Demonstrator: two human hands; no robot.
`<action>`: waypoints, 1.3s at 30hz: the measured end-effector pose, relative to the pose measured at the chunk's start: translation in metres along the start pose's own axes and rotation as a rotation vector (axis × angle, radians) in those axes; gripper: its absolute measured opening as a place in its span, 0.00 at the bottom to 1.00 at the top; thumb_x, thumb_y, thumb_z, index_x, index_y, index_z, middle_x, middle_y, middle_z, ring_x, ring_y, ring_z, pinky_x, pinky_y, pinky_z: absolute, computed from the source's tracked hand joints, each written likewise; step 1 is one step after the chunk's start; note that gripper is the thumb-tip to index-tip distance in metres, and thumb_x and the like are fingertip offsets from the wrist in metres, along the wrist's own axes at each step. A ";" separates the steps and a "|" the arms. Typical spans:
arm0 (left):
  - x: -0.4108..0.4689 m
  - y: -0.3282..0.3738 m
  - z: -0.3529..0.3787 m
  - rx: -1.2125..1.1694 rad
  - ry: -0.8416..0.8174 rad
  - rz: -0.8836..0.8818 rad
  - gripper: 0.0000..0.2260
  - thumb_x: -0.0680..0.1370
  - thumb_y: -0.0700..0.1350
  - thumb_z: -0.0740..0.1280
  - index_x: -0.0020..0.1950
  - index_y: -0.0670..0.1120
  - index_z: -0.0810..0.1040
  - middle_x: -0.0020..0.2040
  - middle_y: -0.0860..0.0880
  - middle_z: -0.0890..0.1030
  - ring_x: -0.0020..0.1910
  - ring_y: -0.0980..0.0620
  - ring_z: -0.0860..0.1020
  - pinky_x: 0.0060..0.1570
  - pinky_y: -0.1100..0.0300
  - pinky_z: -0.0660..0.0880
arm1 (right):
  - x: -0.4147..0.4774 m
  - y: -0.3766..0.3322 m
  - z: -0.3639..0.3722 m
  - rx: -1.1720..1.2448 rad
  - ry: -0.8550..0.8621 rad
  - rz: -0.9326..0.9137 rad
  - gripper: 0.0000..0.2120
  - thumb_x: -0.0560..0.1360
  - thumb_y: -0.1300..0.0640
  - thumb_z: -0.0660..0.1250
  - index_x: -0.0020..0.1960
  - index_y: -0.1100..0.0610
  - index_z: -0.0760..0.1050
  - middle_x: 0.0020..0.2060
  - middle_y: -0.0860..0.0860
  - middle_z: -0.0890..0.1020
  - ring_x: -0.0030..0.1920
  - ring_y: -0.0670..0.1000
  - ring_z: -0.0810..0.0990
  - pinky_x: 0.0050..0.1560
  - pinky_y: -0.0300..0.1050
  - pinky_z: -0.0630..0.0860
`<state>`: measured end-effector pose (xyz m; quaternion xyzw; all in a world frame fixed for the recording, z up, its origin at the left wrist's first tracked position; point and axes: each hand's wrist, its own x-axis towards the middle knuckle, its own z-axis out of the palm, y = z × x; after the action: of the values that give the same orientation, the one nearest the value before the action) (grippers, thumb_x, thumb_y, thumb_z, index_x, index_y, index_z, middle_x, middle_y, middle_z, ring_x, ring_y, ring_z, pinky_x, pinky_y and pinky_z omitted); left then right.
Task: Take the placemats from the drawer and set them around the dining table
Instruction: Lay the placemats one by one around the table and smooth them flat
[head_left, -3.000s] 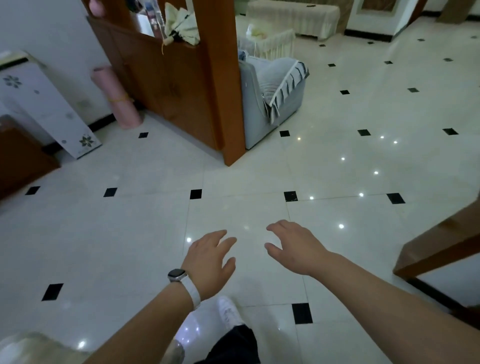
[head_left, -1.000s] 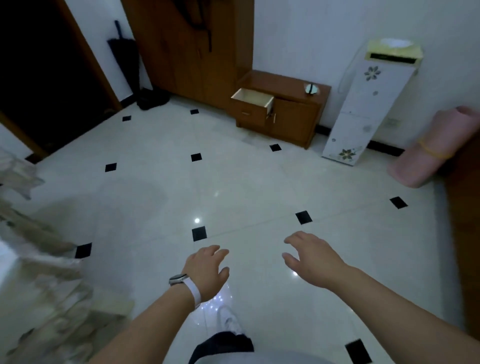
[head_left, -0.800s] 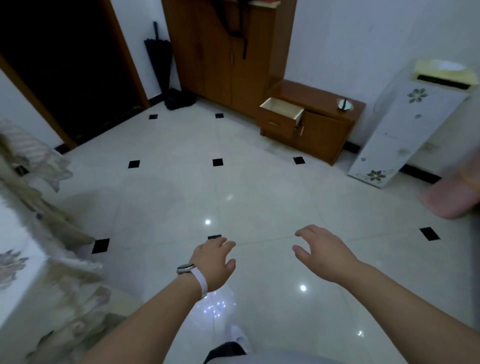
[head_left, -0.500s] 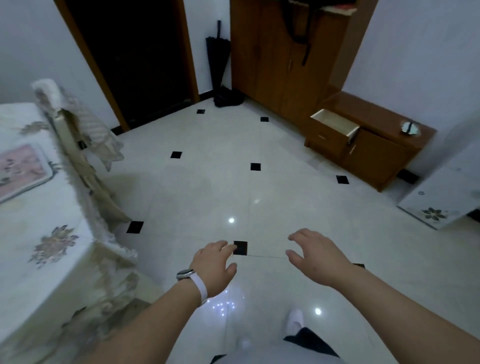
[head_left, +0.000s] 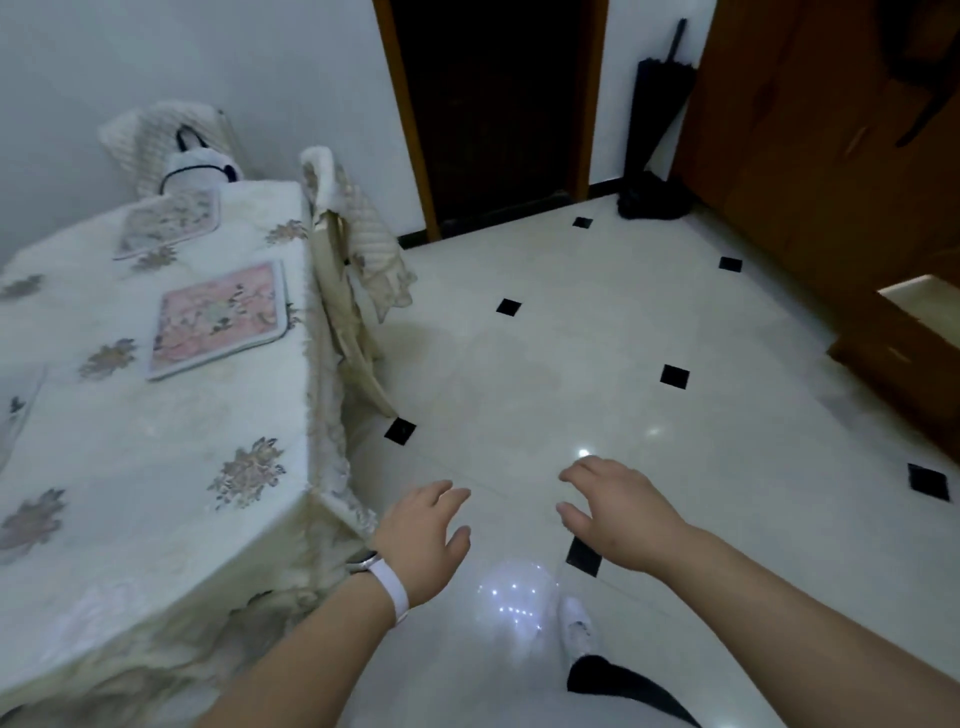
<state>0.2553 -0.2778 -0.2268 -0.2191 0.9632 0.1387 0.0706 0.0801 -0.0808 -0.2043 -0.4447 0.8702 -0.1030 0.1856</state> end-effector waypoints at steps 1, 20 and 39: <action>0.013 -0.001 -0.008 0.004 0.017 -0.020 0.26 0.74 0.59 0.53 0.69 0.52 0.73 0.68 0.48 0.74 0.65 0.45 0.74 0.59 0.50 0.70 | 0.019 0.003 -0.008 -0.007 0.006 -0.033 0.22 0.80 0.43 0.58 0.71 0.51 0.69 0.66 0.47 0.73 0.66 0.52 0.71 0.65 0.46 0.67; 0.056 -0.119 -0.108 -0.079 0.412 -0.591 0.25 0.72 0.55 0.58 0.64 0.46 0.78 0.62 0.43 0.79 0.59 0.40 0.77 0.56 0.46 0.74 | 0.259 -0.135 -0.048 -0.048 -0.150 -0.637 0.22 0.79 0.44 0.60 0.69 0.52 0.71 0.65 0.49 0.75 0.64 0.53 0.73 0.63 0.49 0.69; 0.000 -0.319 -0.086 -0.231 0.443 -0.834 0.23 0.75 0.55 0.61 0.68 0.49 0.75 0.66 0.44 0.76 0.64 0.43 0.74 0.59 0.45 0.73 | 0.372 -0.354 -0.009 -0.275 -0.238 -0.909 0.22 0.80 0.46 0.60 0.71 0.53 0.71 0.67 0.48 0.74 0.65 0.53 0.72 0.63 0.50 0.70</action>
<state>0.3903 -0.5794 -0.2207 -0.6172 0.7633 0.1548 -0.1113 0.1375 -0.5888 -0.1599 -0.8085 0.5664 -0.0063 0.1597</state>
